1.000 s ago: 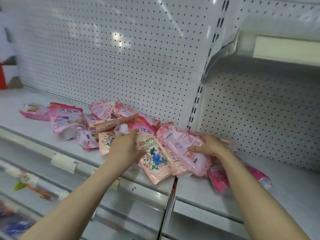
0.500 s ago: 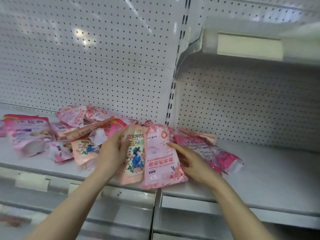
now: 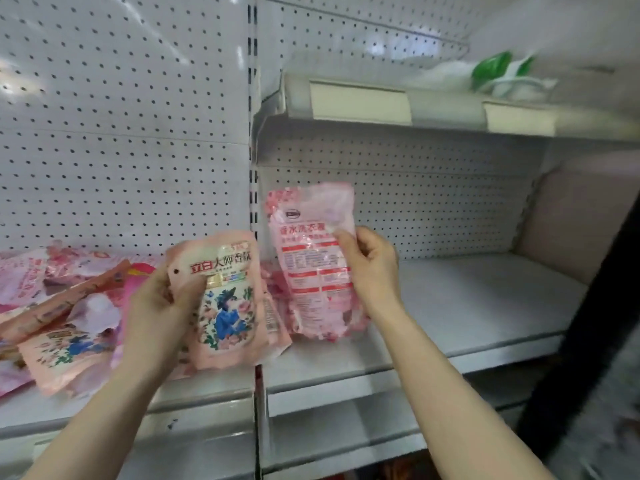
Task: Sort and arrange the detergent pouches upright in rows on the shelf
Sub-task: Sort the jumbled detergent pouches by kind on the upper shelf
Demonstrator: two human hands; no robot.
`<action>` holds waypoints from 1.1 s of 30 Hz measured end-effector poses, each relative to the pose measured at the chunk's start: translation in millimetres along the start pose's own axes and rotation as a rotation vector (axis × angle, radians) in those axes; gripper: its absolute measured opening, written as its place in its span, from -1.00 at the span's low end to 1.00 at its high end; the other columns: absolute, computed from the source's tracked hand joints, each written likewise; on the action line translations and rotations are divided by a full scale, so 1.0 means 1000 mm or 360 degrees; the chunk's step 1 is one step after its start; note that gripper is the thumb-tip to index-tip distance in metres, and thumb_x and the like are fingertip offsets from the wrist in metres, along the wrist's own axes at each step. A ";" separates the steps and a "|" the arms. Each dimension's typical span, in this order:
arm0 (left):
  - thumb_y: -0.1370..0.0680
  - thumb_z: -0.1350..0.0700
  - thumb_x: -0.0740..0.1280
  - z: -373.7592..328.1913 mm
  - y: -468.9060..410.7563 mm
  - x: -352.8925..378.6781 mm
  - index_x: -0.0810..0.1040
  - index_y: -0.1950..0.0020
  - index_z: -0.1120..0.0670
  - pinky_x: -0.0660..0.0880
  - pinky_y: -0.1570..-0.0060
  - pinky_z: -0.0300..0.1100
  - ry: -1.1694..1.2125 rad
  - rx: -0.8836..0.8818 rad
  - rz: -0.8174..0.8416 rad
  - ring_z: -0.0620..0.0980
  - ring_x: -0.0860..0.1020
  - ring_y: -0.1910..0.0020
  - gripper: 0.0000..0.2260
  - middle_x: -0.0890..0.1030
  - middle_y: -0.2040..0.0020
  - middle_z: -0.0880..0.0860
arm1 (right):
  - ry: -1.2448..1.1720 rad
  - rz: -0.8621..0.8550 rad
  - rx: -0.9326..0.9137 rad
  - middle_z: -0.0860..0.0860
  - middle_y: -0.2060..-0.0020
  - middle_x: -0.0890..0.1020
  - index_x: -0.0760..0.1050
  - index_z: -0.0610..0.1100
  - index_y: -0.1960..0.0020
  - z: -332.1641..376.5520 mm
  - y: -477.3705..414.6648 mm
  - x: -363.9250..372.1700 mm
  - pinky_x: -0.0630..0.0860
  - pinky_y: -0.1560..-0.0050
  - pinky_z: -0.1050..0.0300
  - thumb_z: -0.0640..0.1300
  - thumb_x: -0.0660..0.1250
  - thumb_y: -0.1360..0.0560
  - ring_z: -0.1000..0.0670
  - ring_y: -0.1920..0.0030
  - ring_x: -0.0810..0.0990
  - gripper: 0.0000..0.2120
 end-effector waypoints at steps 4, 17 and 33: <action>-0.59 0.24 0.26 -0.001 0.002 0.030 0.50 -0.15 0.18 0.59 0.44 -0.25 0.0340 -0.0213 0.0154 -0.13 0.67 0.34 -0.85 0.68 0.12 0.10 | -0.0090 -0.0229 0.0366 -0.18 0.19 0.71 0.55 -0.22 0.15 -0.015 -0.014 -0.062 0.62 0.17 -0.21 -0.06 0.33 -0.57 -0.11 0.25 0.65 -0.76; -0.58 0.22 0.27 0.013 0.015 0.103 0.51 -0.12 0.23 0.64 0.35 -0.08 0.0411 -0.0434 0.0377 0.12 0.70 0.20 -0.85 0.70 0.12 0.18 | -0.0031 -0.0694 0.0593 0.01 0.01 0.67 0.51 0.04 -0.07 -0.099 -0.053 -0.146 0.59 -0.06 -0.07 -0.01 0.11 -0.68 -0.07 -0.02 0.67 -0.80; -0.56 0.24 0.29 0.006 0.012 0.179 0.48 -0.18 0.22 0.64 0.24 -0.08 0.0623 -0.0500 0.0672 0.14 0.69 0.08 -0.80 0.69 0.03 0.19 | 0.0298 0.0187 -0.0068 0.07 -0.16 0.58 0.44 -0.07 -0.30 -0.036 -0.002 -0.075 0.53 -0.05 0.24 -0.03 0.35 -0.56 0.14 -0.11 0.59 -0.66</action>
Point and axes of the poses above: each hand's wrist, its own y-axis away from the middle knuckle, its own x-axis out of the palm, z = x × y, the point moved 3 cm from there along -y, towards the middle knuckle
